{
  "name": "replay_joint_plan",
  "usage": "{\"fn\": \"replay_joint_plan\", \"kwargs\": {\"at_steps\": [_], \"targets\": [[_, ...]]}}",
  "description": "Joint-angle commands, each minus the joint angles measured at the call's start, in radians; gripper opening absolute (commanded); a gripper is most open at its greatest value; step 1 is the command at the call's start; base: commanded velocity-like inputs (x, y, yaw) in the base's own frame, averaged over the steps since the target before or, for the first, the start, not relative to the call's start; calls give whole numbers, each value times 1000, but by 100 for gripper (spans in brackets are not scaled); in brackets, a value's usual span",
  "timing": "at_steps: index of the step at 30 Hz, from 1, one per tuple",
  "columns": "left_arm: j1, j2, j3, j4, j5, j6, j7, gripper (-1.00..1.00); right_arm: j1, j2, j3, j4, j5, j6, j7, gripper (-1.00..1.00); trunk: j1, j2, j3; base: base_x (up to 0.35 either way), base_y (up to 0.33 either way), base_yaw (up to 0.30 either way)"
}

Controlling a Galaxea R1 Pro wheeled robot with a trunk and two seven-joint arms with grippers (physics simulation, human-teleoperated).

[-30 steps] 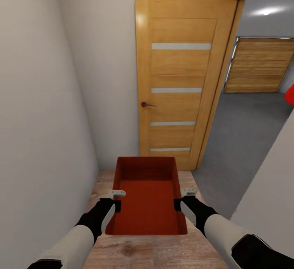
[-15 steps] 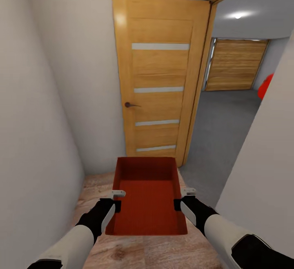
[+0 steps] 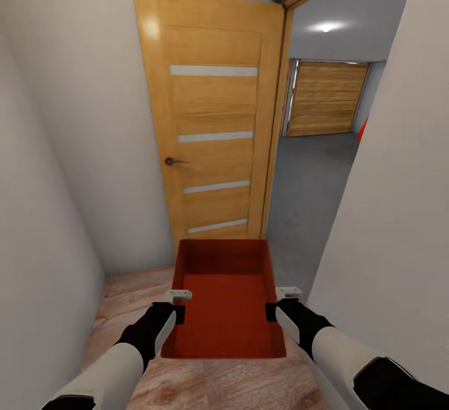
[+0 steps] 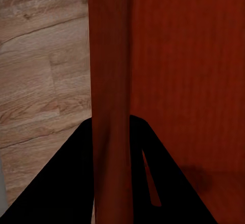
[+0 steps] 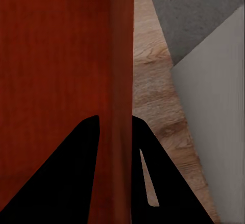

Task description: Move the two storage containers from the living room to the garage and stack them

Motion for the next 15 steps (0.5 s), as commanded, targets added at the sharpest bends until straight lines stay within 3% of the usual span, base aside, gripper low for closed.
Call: {"fn": "replay_joint_plan", "kwargs": {"at_steps": [1,8,15], "targets": [[0,10,-10,28,-16,62,8,-100,-2,-1,34,-26,-17,2,-7,-100,1,-2,-2,0,0,-200],[0,10,-10,29,-16,63,5,-100,-2,-2,34,-26,-17,2,-7,-100,1,-2,-2,37,27,-56],[0,10,-10,29,-15,64,-5,-100,-2,-1,34,-26,-17,2,-7,-100,1,-2,-2,203,178,-3]]}}
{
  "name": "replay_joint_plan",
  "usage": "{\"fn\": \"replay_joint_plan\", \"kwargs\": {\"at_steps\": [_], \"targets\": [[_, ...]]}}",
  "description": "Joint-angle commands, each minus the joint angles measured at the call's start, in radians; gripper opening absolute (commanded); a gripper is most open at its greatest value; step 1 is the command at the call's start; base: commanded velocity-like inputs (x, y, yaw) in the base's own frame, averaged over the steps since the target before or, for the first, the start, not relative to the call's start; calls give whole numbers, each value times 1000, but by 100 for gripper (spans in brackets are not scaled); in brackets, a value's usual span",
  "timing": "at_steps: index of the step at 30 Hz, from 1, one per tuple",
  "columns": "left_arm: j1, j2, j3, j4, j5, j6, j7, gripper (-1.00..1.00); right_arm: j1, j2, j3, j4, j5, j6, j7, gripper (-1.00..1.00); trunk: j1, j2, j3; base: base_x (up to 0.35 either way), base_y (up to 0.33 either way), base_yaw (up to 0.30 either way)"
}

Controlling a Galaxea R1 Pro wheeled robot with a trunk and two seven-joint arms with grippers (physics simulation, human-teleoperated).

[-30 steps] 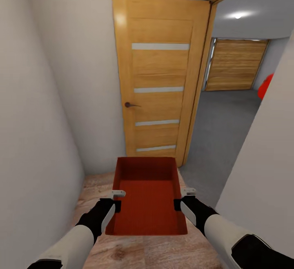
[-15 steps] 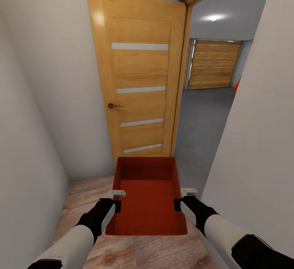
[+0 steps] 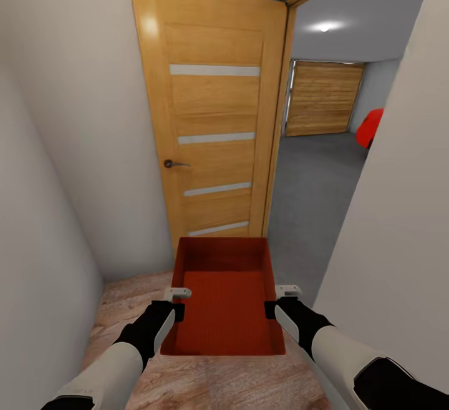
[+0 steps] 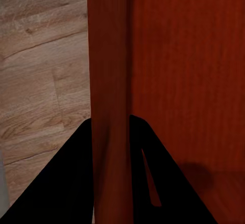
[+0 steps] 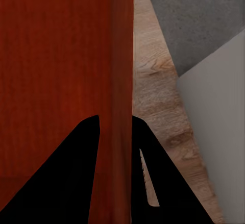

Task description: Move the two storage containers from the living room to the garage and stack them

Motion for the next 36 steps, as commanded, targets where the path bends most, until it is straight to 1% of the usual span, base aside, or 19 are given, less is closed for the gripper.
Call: {"fn": "replay_joint_plan", "kwargs": {"at_steps": [1,16,21,36], "targets": [[0,7,-16,47,-4,62,6,-100,-2,-1,38,-6,-19,0,3,-100,1,-2,-2,239,214,0],[0,7,-16,47,-5,61,9,-100,-2,0,38,-6,-19,0,2,-100,1,-2,-2,237,211,-15],[0,7,-16,46,-5,60,14,-100,-2,-1,38,-6,-19,0,2,-100,1,-2,-2,84,53,-213],[0,7,-16,45,-6,58,15,-100,-2,-1,38,-6,-19,0,2,-100,1,-2,-2,4,3,-254]]}}
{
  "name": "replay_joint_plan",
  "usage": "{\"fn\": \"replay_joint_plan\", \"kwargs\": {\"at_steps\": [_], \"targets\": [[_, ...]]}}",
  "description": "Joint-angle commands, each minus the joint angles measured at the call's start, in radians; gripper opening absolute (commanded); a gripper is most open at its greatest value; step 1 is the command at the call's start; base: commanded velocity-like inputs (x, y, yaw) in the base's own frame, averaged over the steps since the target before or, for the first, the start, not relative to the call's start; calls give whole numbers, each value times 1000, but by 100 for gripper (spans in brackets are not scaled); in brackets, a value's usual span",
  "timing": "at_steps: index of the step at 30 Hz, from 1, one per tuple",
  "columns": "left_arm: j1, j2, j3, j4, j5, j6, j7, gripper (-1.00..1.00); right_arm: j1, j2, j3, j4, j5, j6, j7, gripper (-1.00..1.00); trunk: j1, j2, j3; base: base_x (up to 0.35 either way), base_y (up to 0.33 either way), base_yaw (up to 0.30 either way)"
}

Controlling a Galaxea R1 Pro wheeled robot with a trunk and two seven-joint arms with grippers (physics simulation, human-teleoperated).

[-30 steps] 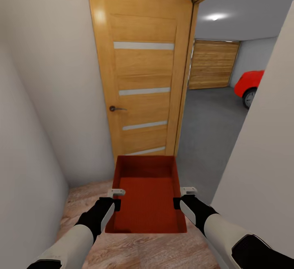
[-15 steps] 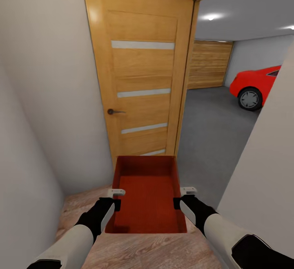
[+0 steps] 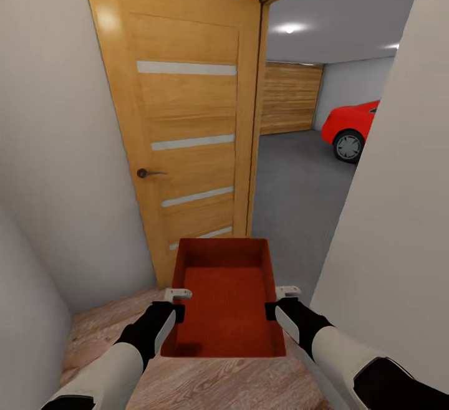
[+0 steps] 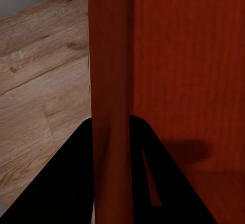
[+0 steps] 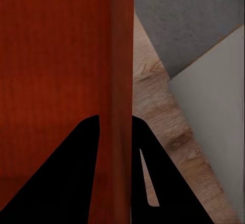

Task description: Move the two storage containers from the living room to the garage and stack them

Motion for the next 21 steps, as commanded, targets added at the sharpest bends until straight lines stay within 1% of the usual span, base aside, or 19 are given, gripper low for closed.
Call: {"fn": "replay_joint_plan", "kwargs": {"at_steps": [1,13,21], "targets": [[0,9,-12,37,-10,56,8,-100,-2,-1,39,-18,-21,1,-5,-100,1,-2,-2,0,0,-256],[0,9,-13,38,-10,59,7,-100,-2,-1,39,-18,-21,1,-5,-100,1,-2,-2,10,6,-243],[0,9,-15,39,-10,62,5,-100,-2,-1,39,-18,-21,1,-5,-100,1,-2,-2,191,185,-38]]}}
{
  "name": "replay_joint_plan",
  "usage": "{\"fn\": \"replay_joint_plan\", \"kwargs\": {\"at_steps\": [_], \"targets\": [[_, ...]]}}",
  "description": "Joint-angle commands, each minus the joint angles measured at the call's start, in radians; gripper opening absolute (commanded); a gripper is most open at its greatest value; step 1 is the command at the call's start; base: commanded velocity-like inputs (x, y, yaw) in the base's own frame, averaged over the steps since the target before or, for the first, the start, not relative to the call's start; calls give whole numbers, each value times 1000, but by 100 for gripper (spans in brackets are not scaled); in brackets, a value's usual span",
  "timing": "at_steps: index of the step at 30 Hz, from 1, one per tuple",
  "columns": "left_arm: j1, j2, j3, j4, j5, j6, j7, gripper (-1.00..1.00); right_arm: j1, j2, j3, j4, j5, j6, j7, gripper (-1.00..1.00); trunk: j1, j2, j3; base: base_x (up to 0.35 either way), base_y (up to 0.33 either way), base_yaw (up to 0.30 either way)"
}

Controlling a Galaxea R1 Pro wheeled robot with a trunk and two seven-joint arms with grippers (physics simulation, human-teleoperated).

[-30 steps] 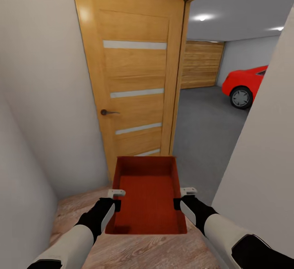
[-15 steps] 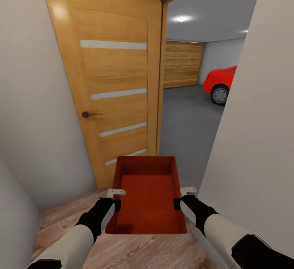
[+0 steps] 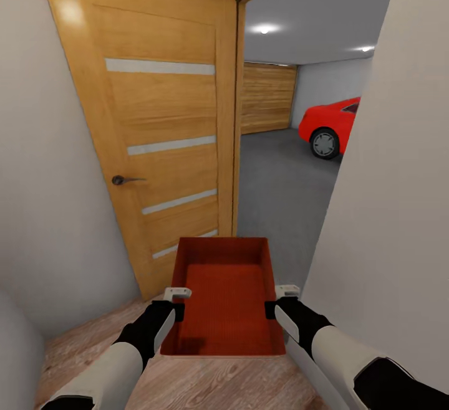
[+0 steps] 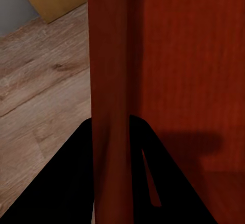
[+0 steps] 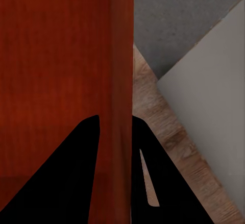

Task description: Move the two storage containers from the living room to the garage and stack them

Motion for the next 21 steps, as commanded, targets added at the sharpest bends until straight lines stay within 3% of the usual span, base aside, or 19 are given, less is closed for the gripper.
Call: {"fn": "replay_joint_plan", "kwargs": {"at_steps": [1,15,21], "targets": [[0,7,-13,50,-11,60,7,-100,-2,-1,39,-6,-19,0,1,-100,1,-2,-2,226,227,-2],[0,7,-13,50,-11,60,5,-100,-2,-1,39,-6,-19,0,1,-100,1,-2,-2,228,228,-2],[0,7,-13,48,-11,58,9,-100,-2,0,39,-6,-19,0,1,-100,1,-2,-2,117,102,-180]]}}
